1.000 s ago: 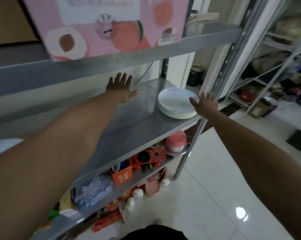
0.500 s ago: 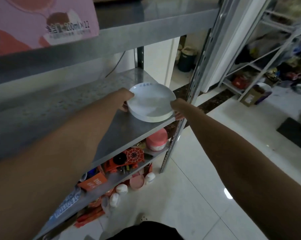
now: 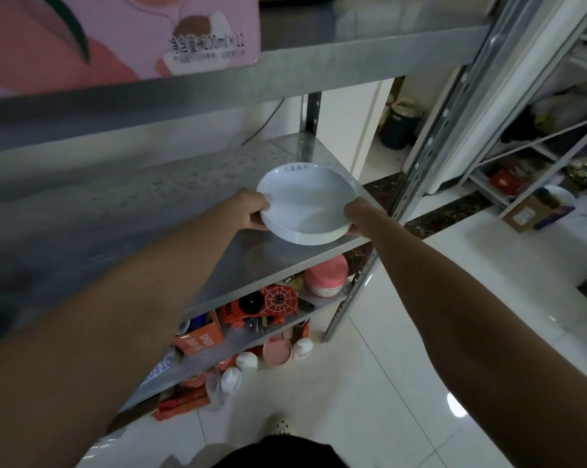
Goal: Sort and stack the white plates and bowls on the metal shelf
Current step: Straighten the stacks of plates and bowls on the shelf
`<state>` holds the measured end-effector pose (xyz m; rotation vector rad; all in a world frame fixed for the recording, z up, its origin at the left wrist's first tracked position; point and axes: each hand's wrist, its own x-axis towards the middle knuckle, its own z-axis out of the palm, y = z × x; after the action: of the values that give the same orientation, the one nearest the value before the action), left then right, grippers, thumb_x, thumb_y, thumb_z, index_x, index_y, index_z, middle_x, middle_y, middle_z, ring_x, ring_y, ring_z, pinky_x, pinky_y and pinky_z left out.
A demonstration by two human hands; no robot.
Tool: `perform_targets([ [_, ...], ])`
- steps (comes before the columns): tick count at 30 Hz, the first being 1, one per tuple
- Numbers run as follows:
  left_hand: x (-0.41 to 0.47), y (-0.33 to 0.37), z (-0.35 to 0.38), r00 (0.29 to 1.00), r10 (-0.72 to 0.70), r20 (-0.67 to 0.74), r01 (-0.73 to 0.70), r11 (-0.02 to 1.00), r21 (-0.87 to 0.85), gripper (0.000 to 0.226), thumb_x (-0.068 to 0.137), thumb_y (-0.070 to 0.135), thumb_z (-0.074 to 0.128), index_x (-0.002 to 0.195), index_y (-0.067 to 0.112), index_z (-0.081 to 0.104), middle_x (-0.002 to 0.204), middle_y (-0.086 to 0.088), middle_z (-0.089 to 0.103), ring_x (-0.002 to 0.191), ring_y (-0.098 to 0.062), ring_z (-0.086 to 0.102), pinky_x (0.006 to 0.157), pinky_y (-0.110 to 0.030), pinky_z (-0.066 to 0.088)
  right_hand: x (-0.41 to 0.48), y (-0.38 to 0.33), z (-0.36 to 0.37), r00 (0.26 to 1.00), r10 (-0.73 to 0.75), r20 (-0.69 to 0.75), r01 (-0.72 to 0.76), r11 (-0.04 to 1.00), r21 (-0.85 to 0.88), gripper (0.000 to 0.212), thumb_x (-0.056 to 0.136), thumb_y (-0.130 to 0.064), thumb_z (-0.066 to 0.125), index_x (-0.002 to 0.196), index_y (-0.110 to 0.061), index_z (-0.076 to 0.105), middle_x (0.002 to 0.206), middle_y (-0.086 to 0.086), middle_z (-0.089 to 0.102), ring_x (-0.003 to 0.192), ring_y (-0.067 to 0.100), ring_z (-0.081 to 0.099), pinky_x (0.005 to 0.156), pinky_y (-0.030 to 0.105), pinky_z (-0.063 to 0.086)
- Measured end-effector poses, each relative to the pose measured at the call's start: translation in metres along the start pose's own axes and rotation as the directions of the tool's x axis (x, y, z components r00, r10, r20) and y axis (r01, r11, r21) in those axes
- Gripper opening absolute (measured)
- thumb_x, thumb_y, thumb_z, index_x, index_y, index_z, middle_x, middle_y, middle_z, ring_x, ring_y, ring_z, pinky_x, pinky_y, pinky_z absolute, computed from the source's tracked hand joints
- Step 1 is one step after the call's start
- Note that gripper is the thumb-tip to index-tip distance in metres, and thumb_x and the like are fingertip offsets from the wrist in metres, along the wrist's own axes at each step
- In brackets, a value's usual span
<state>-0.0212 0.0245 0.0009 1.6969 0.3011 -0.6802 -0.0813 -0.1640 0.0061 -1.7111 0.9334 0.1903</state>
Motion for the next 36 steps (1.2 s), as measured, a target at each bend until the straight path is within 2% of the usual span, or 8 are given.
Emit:
perform_targets([
  [3, -0.017, -0.005, -0.05, 1.0, 0.004, -0.008, -0.004, 1.0, -0.024, 0.035, 0.089, -0.008, 0.051, 0.123, -0.003, 0.052, 0.105, -0.017, 0.062, 0.104, -0.031, 0.06, 0.089, -0.046, 0.052, -0.019, -0.009, 0.03, 0.999, -0.037, 0.024, 0.038, 0.998, -0.042, 0.036, 0.099, -0.006, 0.035, 0.132, 0.005, 0.043, 0.134, 0.023, 0.05, 0.122, 0.038, 0.053, 0.095, 0.046, 0.049],
  [6, -0.039, -0.013, -0.108, 0.999, 0.001, -0.039, 0.0, 1.0, 0.025, 0.009, 0.085, -0.004, 0.058, 0.085, 0.005, 0.059, 0.084, -0.011, 0.066, 0.072, -0.02, 0.062, 0.063, -0.03, 0.058, -0.039, -0.018, 0.068, 0.969, -0.157, 0.19, 0.192, 0.964, -0.182, 0.04, 0.096, 0.001, 0.035, 0.135, 0.005, 0.042, 0.139, 0.022, 0.047, 0.125, 0.035, 0.051, 0.101, 0.045, 0.047],
  [10, -0.078, -0.043, -0.186, 0.991, -0.078, -0.105, 0.089, 0.991, 0.099, 0.012, 0.084, -0.002, 0.06, 0.077, 0.007, 0.056, 0.046, -0.004, 0.067, 0.044, -0.014, 0.067, 0.042, -0.018, 0.054, -0.078, -0.027, 0.134, 0.926, -0.222, 0.306, 0.309, 0.911, -0.273, 0.04, 0.096, 0.0, 0.037, 0.135, 0.005, 0.042, 0.138, 0.023, 0.048, 0.124, 0.037, 0.051, 0.1, 0.046, 0.048],
  [14, -0.118, -0.077, -0.254, 0.977, -0.156, -0.145, 0.173, 0.979, 0.109, 0.009, 0.084, -0.004, 0.062, 0.085, 0.005, 0.058, 0.08, -0.01, 0.063, 0.07, -0.018, 0.062, 0.049, -0.021, 0.057, -0.123, -0.023, 0.2, 0.901, -0.206, 0.382, 0.325, 0.903, -0.279, 0.038, 0.1, -0.011, 0.038, 0.134, 0.003, 0.044, 0.135, 0.024, 0.052, 0.118, 0.04, 0.056, 0.082, 0.043, 0.052],
  [18, -0.152, -0.104, -0.298, 0.969, -0.197, -0.148, 0.208, 0.976, 0.062, 0.023, 0.088, -0.005, 0.059, 0.111, -0.002, 0.058, 0.103, -0.01, 0.063, 0.096, -0.023, 0.064, 0.086, -0.03, 0.051, -0.152, -0.012, 0.248, 0.869, -0.2, 0.452, 0.355, 0.889, -0.29, 0.039, 0.1, -0.011, 0.034, 0.136, 0.0, 0.044, 0.135, 0.022, 0.052, 0.119, 0.037, 0.055, 0.092, 0.047, 0.052],
  [21, -0.166, -0.121, -0.312, 0.966, -0.2, -0.162, 0.201, 0.98, -0.007, 0.044, 0.091, -0.008, 0.052, 0.134, -0.001, 0.045, 0.136, -0.013, 0.052, 0.129, -0.028, 0.049, 0.096, -0.035, 0.046, -0.166, -0.007, 0.272, 0.872, -0.203, 0.446, 0.358, 0.885, -0.298, 0.04, 0.099, -0.01, 0.033, 0.137, 0.0, 0.042, 0.135, 0.022, 0.051, 0.119, 0.037, 0.055, 0.093, 0.047, 0.052],
  [27, -0.168, -0.143, -0.31, 0.961, -0.178, -0.212, 0.168, 0.984, -0.065, 0.053, 0.093, -0.006, 0.052, 0.143, -0.001, 0.034, 0.147, -0.017, 0.04, 0.133, -0.033, 0.043, 0.103, -0.042, 0.045, -0.167, 0.0, 0.286, 0.894, -0.214, 0.394, 0.367, 0.853, -0.371, 0.039, 0.099, -0.011, 0.033, 0.136, -0.001, 0.042, 0.136, 0.02, 0.05, 0.12, 0.036, 0.053, 0.094, 0.047, 0.052],
  [36, -0.157, -0.158, -0.3, 0.935, -0.146, -0.322, 0.145, 0.989, -0.027, 0.047, 0.094, -0.004, 0.05, 0.139, 0.0, 0.039, 0.142, -0.018, 0.045, 0.127, -0.034, 0.049, 0.095, -0.044, 0.051, -0.168, 0.011, 0.288, 0.9, -0.223, 0.376, 0.377, 0.832, -0.408, 0.039, 0.099, -0.01, 0.031, 0.135, -0.005, 0.045, 0.135, 0.018, 0.051, 0.119, 0.034, 0.054, 0.093, 0.047, 0.052],
])
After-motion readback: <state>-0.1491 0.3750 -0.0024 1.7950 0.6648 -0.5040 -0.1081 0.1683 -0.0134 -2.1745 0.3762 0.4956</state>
